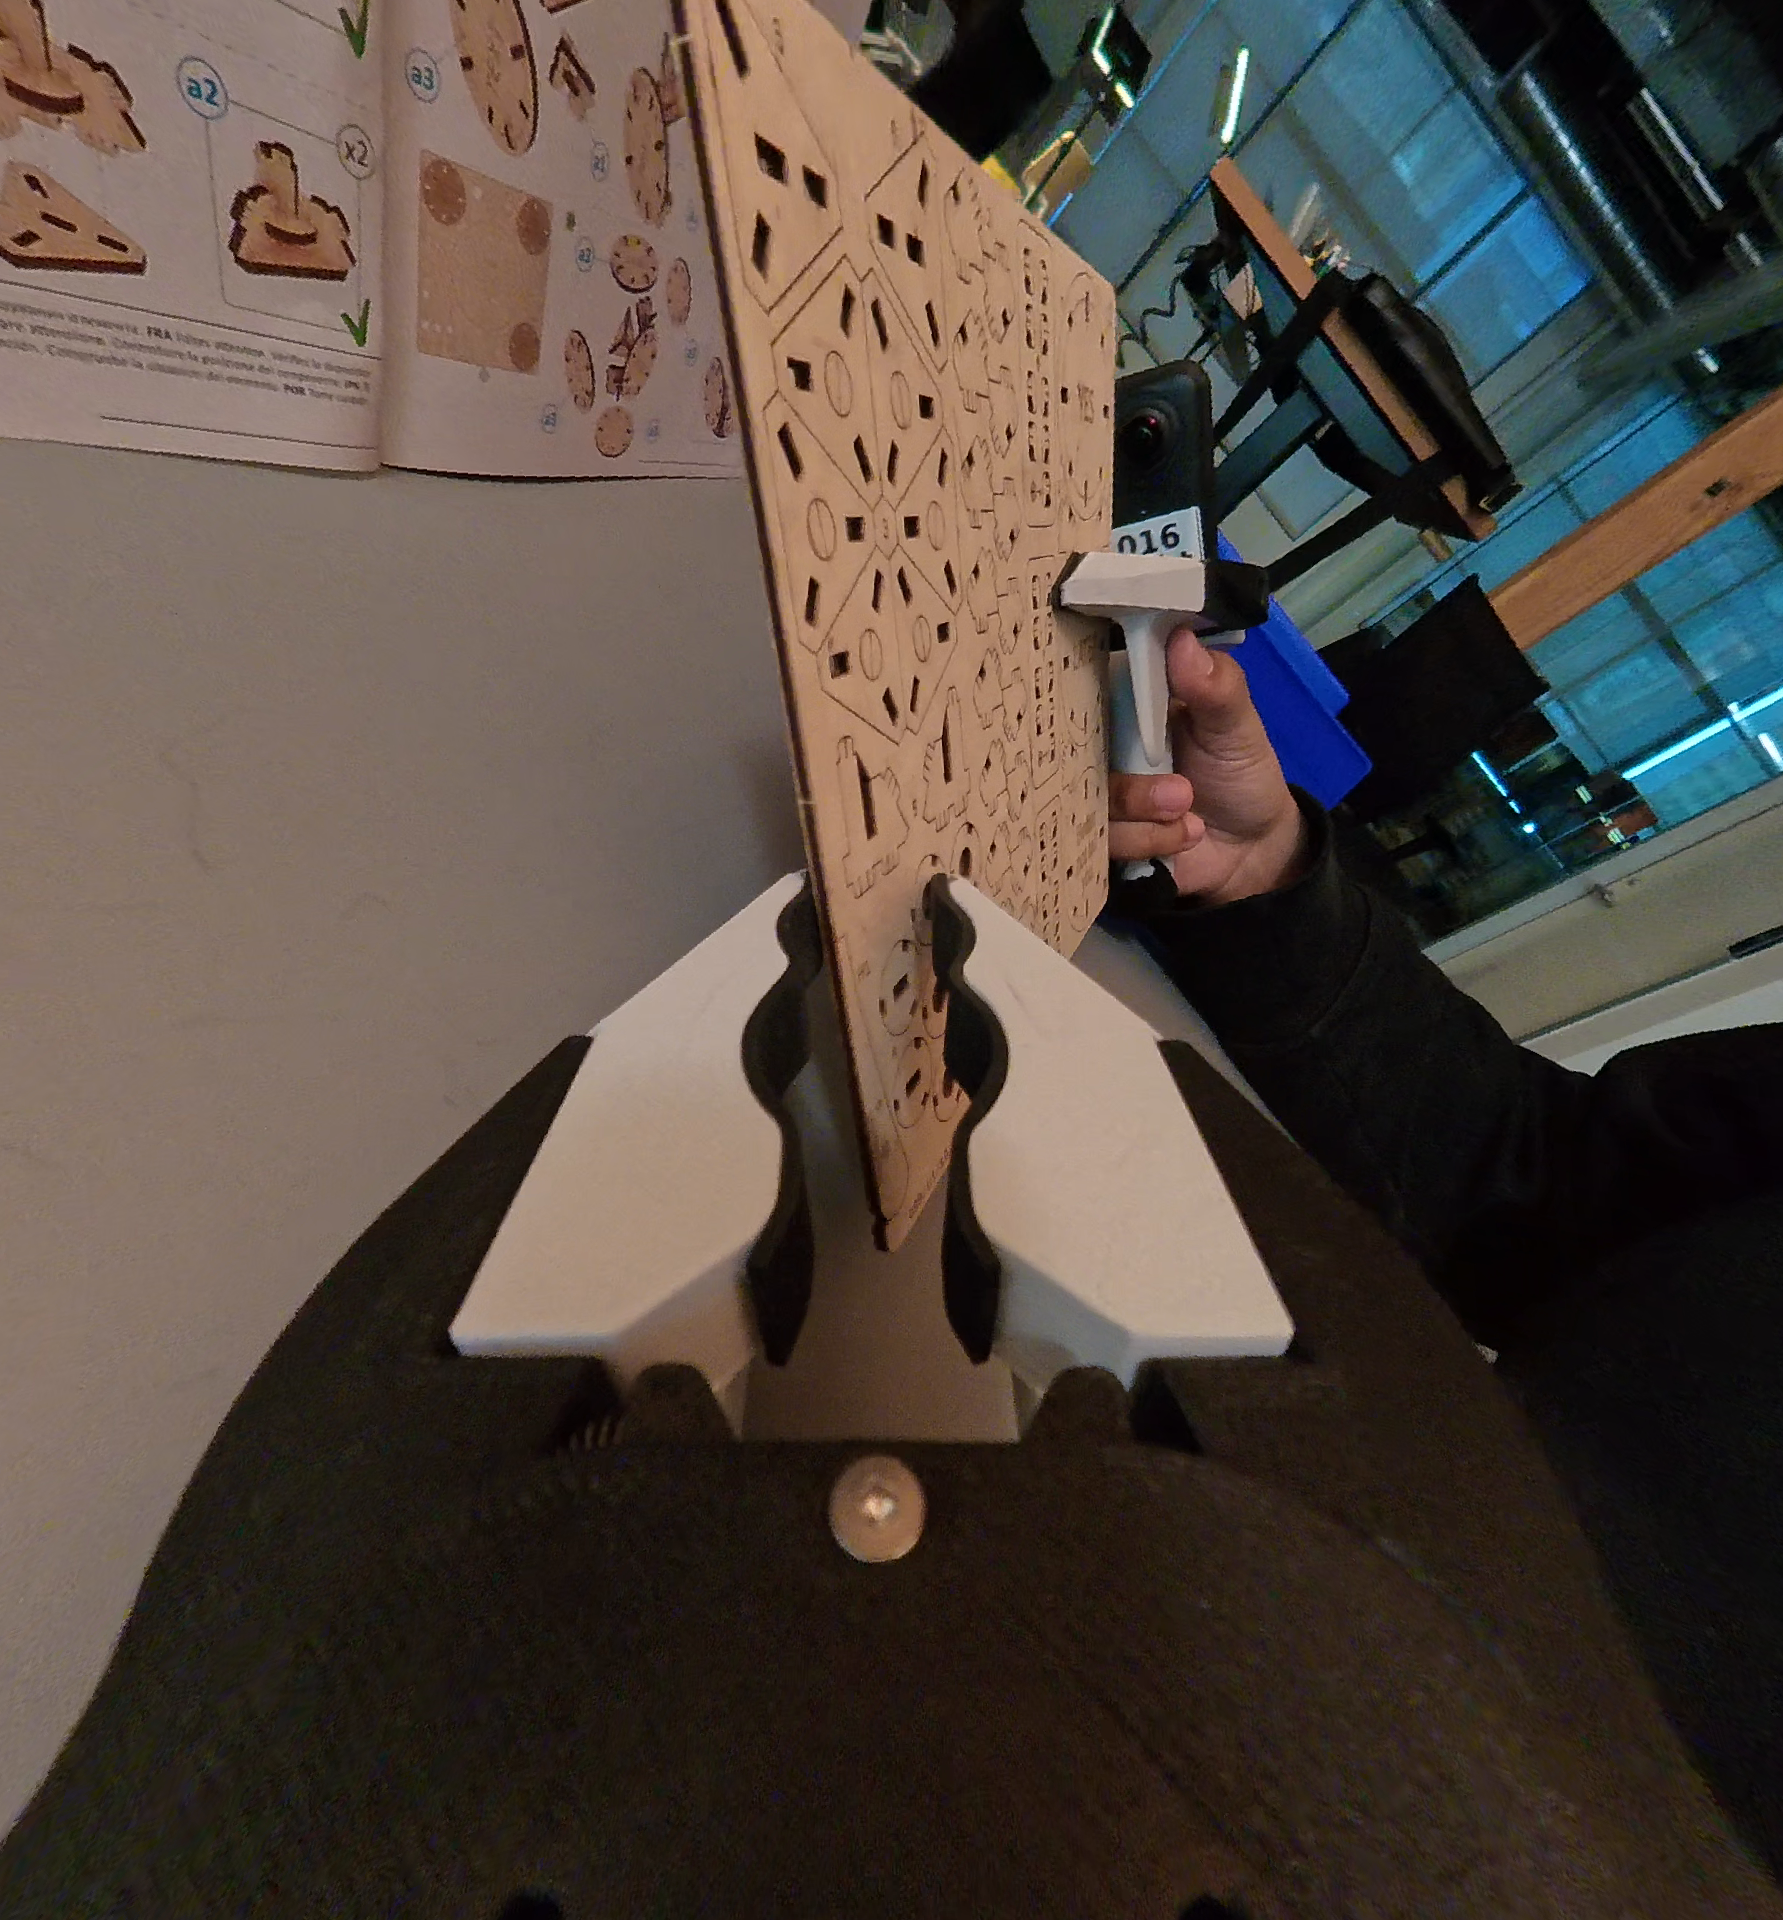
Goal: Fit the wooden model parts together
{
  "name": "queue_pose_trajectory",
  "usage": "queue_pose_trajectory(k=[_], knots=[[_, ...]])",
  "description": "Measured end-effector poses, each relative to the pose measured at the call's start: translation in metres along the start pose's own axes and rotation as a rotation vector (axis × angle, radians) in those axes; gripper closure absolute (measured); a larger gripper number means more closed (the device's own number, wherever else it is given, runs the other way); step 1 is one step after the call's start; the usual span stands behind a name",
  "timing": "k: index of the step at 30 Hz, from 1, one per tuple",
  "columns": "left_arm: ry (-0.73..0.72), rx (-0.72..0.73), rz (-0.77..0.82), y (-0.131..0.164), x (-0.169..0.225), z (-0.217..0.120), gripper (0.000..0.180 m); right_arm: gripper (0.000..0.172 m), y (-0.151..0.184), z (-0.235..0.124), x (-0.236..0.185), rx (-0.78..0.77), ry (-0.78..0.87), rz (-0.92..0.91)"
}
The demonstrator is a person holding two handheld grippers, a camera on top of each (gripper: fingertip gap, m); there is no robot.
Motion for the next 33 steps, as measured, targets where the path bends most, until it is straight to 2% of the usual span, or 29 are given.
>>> queue_pose_trajectory(k=[33], knots=[[-0.170,-0.105,0.032,0.013,-0.015,0.001,0.160,0.170,0.006,0.004,0.014,-0.021,0.068,0.011]])
Point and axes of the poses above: each gripper's, where its closed fingertips meet, z out along the fingers, y out of its underside, x = y × z across the jaws, the point moved 1 cm from there along -z, back along the fingers, and after that the axes turned 5 degrees about y, right-handed, at the moved point
